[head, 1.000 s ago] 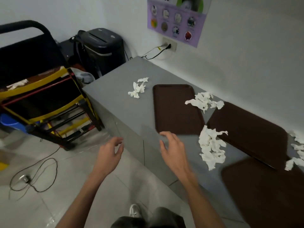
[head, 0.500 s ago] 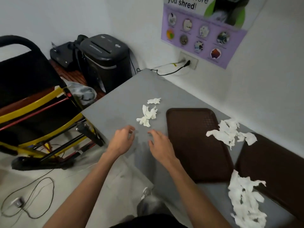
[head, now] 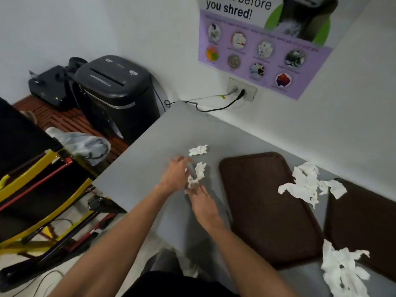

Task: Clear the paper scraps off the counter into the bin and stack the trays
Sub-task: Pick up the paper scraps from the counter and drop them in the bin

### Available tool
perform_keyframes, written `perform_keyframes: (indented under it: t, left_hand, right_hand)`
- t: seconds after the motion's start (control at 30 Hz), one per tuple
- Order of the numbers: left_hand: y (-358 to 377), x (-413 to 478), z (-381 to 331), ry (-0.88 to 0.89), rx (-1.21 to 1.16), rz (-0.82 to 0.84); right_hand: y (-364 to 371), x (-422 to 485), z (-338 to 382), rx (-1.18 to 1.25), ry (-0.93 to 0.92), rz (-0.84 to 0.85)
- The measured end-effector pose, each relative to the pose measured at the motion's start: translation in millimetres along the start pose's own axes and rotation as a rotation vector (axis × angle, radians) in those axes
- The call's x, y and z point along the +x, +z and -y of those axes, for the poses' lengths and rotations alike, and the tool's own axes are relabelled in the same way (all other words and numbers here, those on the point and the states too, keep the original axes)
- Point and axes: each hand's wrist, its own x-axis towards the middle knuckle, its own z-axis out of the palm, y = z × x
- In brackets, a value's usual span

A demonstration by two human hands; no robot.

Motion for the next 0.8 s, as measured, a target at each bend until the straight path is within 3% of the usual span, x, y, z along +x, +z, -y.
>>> perform_keyframes:
  t: [0.07, 0.13, 0.23, 0.33, 0.5, 0.63, 0.8]
  left_hand:
    - [15.8, 13.2, 3.4, 0.058, 0.019, 0.102]
    - [32.8, 10.1, 9.9, 0.085, 0.021, 0.165]
    - [53.2, -9.8, 32.9, 0.143, -0.024, 0.120]
    - [54.4, -21.1, 61.7, 0.162, -0.065, 0.061]
    - [28.6, -29.6, 82.5, 0.241, 0.067, 0.147]
    - [12.2, -39.3, 69.4, 0.240, 0.019, 0.193]
    - [-1.4, -66.9, 10.2, 0.270, -0.122, 0.255]
  right_hand:
    - [2.2, -5.2, -7.8, 0.065, 0.019, 0.020]
    - [-4.9, -17.2, -8.3, 0.137, 0.155, 0.017]
    - [4.5, -33.7, -10.1, 0.128, 0.386, -0.105]
    - [14.3, -48.6, -6.8, -0.008, 0.439, -0.110]
    - [-11.6, -64.4, 31.3, 0.027, 0.585, -0.140]
    - [-9.0, -78.0, 32.3, 0.348, 0.810, -0.159]
    - [-41.9, -130.7, 31.3, 0.635, 0.995, -0.453]
